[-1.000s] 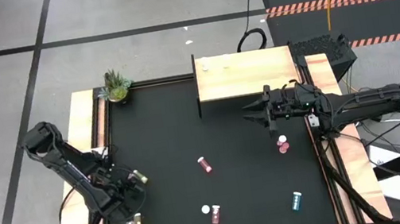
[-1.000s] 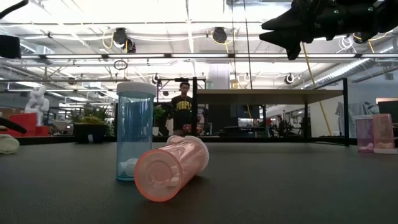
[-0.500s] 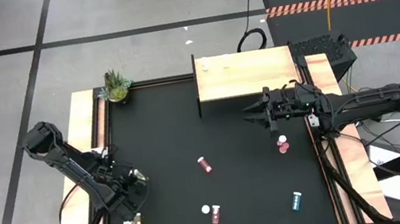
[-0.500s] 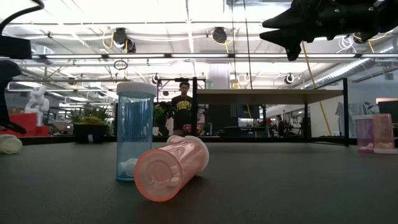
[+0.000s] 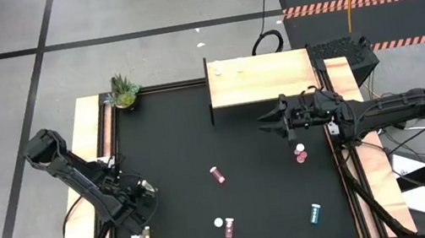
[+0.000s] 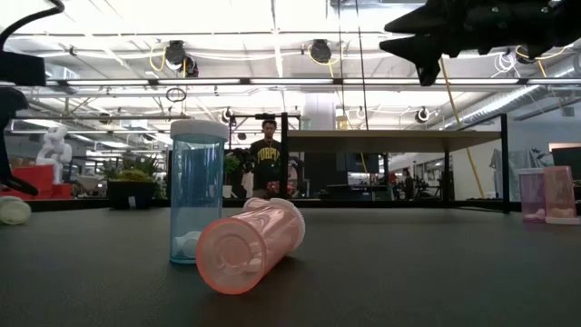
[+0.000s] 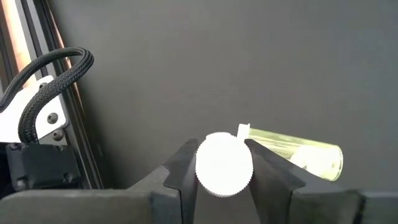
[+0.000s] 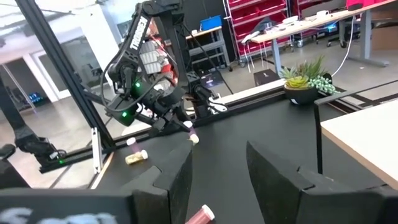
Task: Pick and place medicine bottles onto shelf by color
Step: Put the left pink pill bottle on the shelf
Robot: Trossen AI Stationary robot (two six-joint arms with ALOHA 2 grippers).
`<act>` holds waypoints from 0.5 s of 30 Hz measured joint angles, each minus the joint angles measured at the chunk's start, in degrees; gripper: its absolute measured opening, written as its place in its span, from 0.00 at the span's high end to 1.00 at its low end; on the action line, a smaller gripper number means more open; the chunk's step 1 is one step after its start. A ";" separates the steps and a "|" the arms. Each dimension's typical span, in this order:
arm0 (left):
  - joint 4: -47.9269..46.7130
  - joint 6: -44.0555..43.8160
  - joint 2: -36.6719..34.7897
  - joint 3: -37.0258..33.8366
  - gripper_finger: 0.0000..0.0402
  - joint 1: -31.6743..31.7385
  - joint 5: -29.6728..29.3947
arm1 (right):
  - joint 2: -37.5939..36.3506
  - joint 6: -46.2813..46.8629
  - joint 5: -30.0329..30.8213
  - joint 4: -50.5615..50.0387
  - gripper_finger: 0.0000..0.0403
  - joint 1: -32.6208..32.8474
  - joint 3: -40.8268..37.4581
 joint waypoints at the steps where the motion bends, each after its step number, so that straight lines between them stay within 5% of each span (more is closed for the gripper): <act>1: -0.65 0.31 -0.38 0.41 0.72 0.00 -0.01 | -0.10 0.30 0.01 0.05 0.64 0.00 0.00; 9: -11.47 1.07 -4.04 6.78 0.70 0.04 -0.88 | -1.70 0.97 0.30 0.70 0.64 0.00 0.00; 15: -9.65 17.72 -8.39 15.46 0.71 0.68 -14.98 | -0.71 7.40 1.94 8.82 0.64 -0.02 0.07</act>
